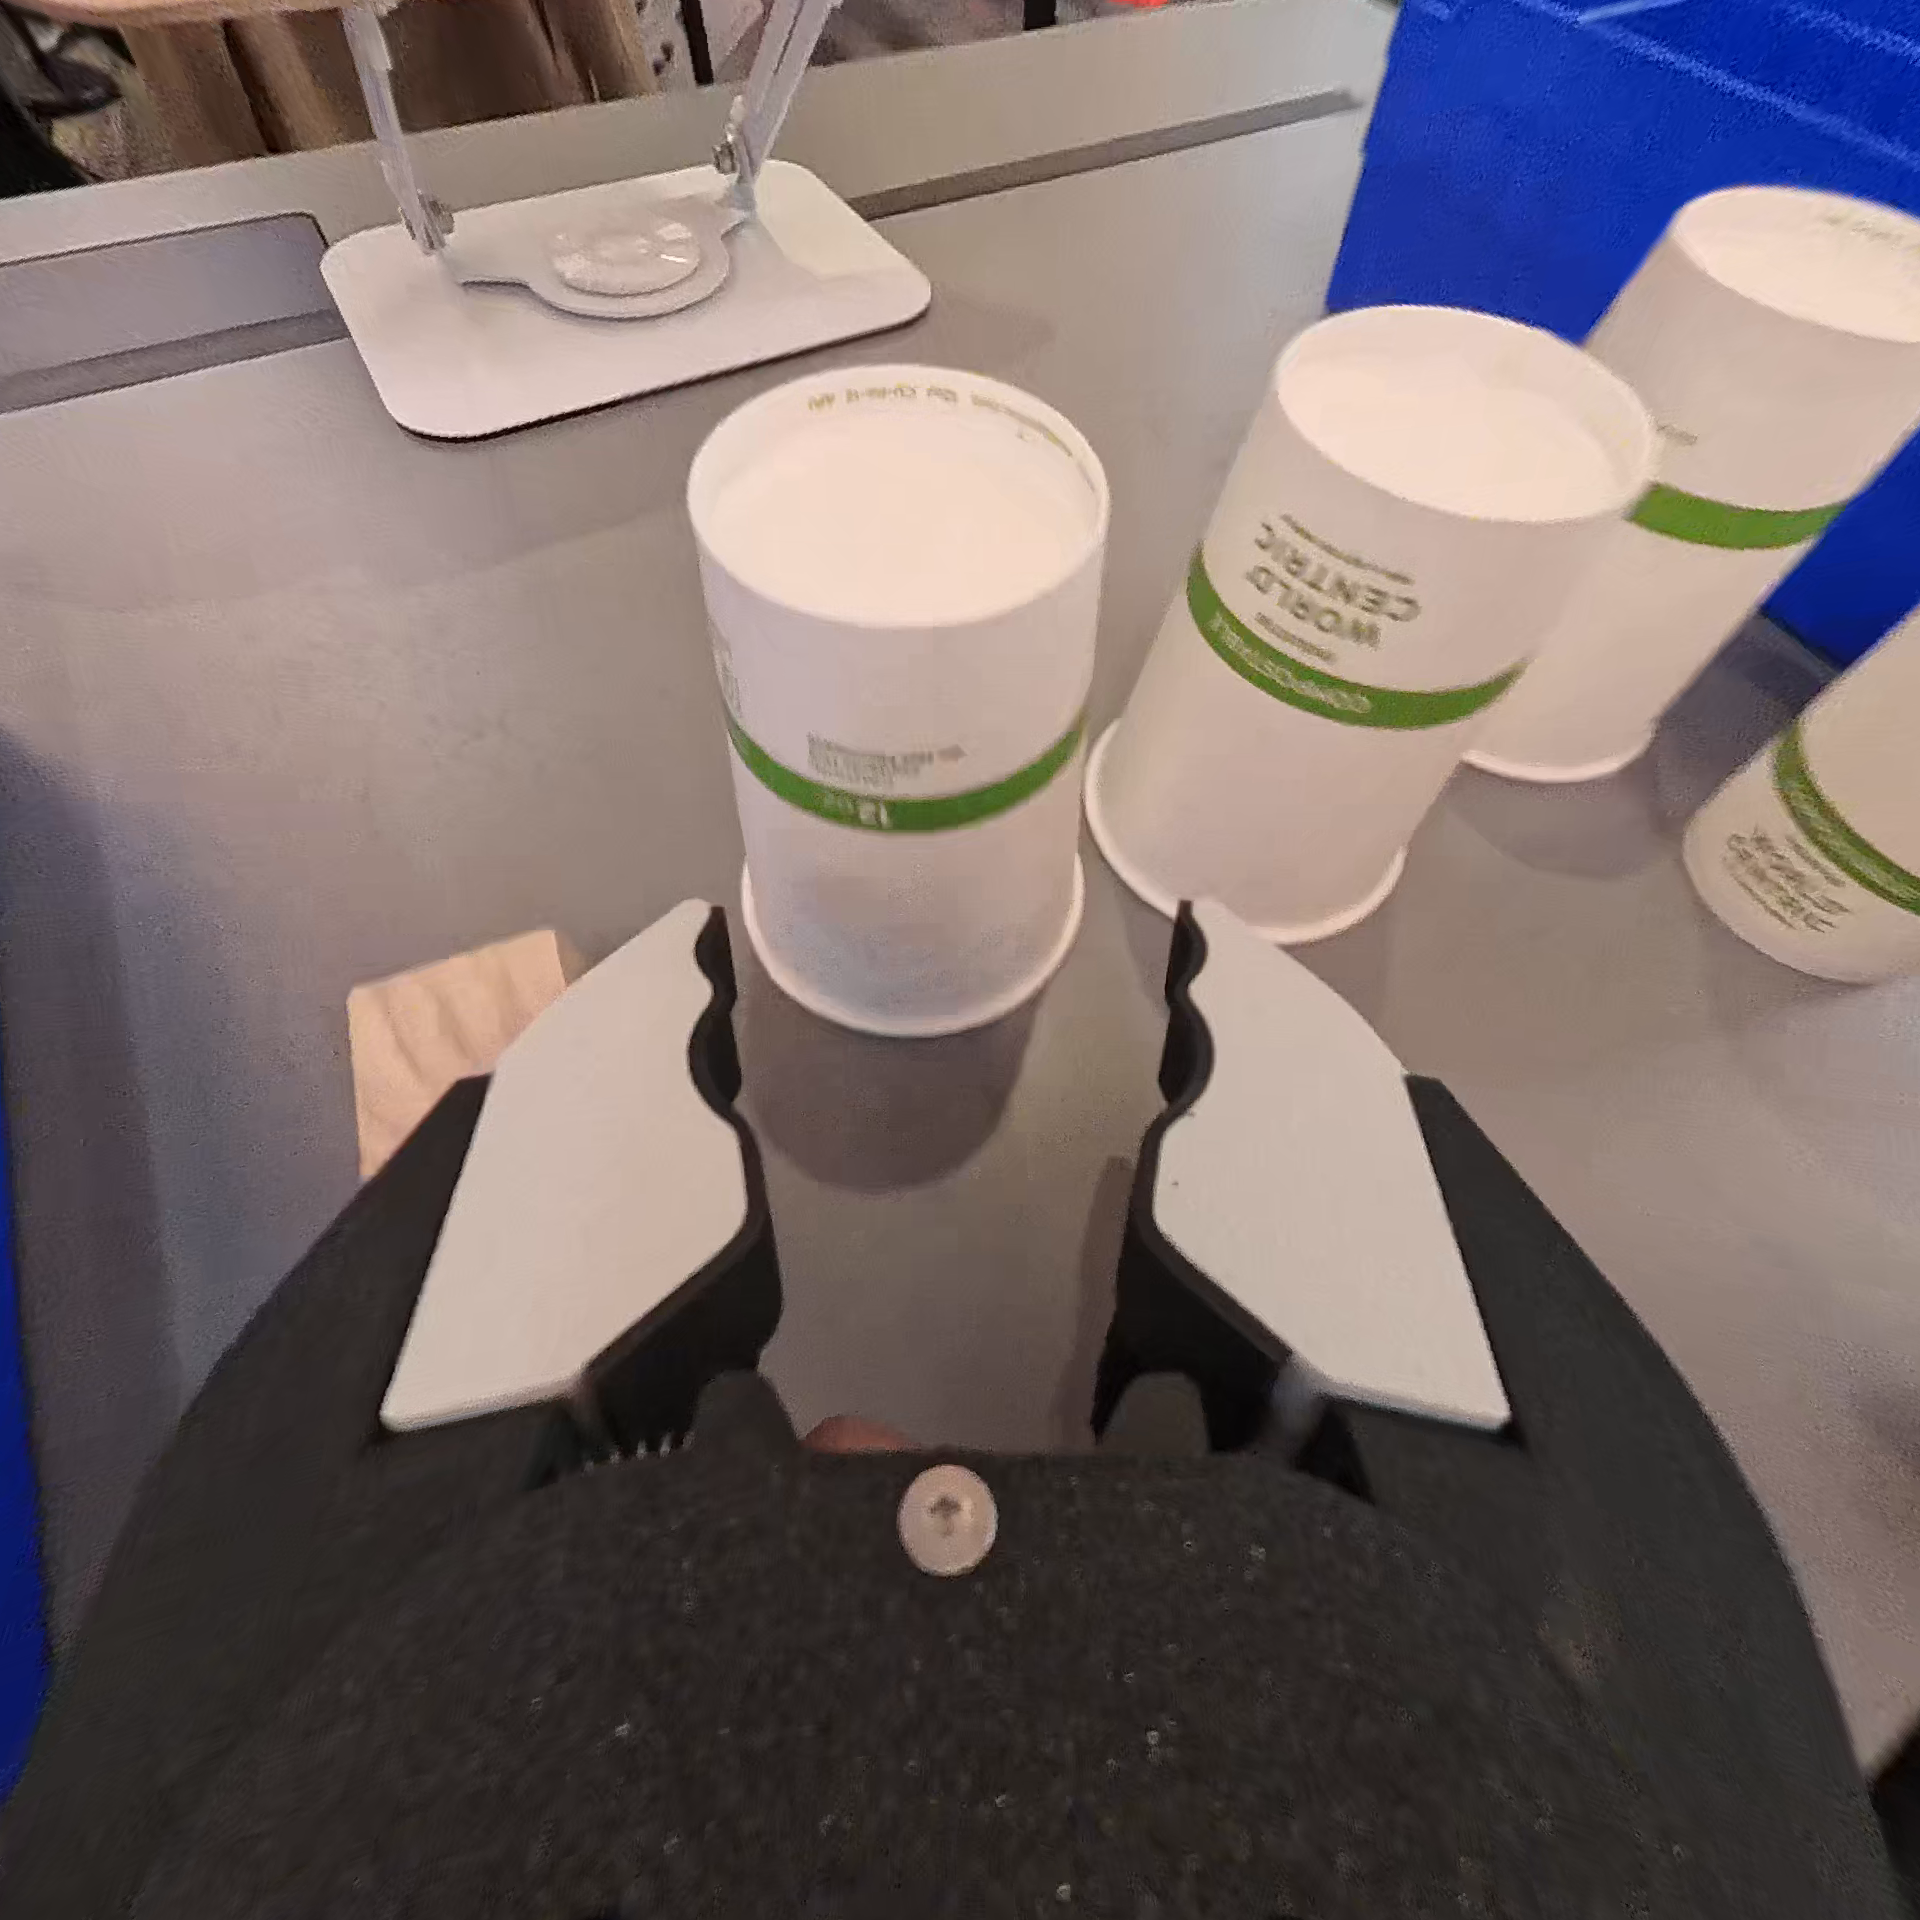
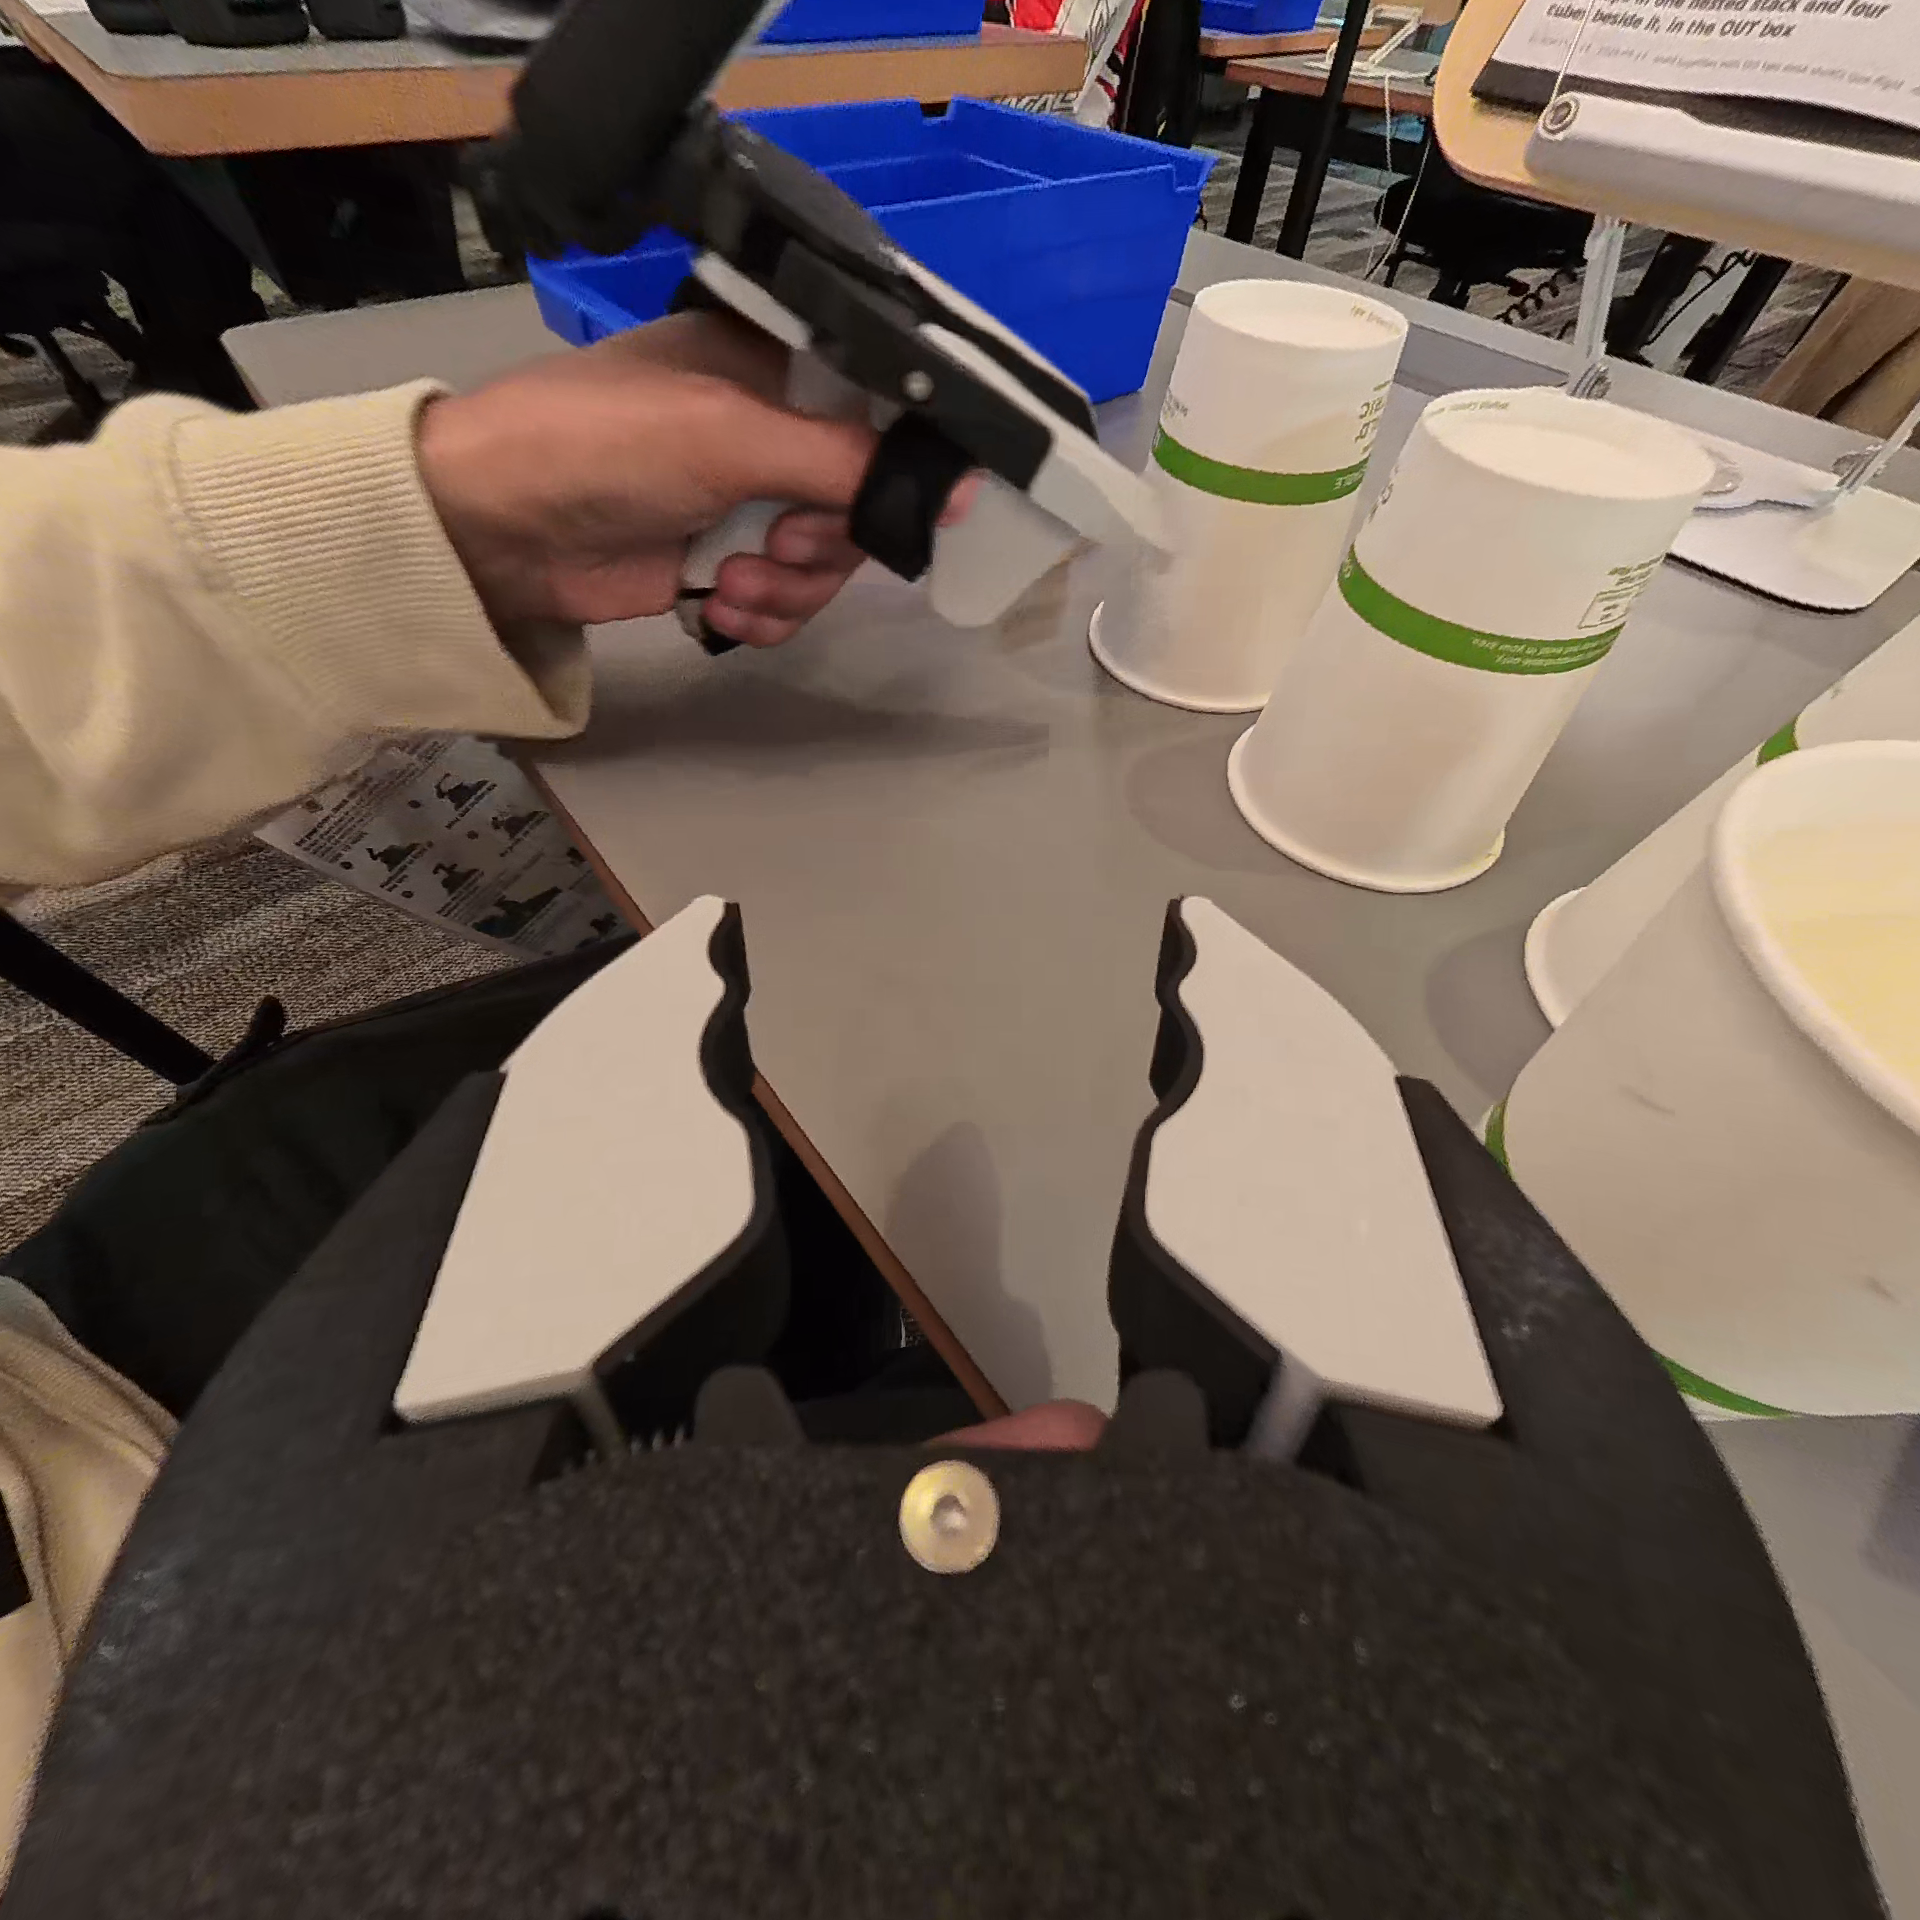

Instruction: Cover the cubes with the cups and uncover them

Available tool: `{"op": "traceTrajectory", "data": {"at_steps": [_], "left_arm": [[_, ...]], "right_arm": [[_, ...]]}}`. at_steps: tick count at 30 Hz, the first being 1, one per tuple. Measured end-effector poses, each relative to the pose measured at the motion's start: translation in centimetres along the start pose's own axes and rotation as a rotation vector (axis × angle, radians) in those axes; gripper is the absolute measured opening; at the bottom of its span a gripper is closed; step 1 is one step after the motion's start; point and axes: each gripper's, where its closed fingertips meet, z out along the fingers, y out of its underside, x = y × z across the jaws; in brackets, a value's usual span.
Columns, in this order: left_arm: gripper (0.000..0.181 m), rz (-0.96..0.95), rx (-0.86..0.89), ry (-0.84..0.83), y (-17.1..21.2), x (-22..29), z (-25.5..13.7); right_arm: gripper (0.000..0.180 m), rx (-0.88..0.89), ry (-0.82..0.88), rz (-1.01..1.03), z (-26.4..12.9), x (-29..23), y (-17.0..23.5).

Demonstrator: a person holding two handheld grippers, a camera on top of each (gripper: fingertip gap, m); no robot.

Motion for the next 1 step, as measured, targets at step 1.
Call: {"op": "traceTrajectory", "data": {"at_steps": [1], "left_arm": [[0.082, 0.005, -0.022, -0.007, -0.15, -0.22, 0.82]], "right_arm": [[0.075, -0.003, -0.004, -0.002, -0.02, -0.07, 0.03]]}}
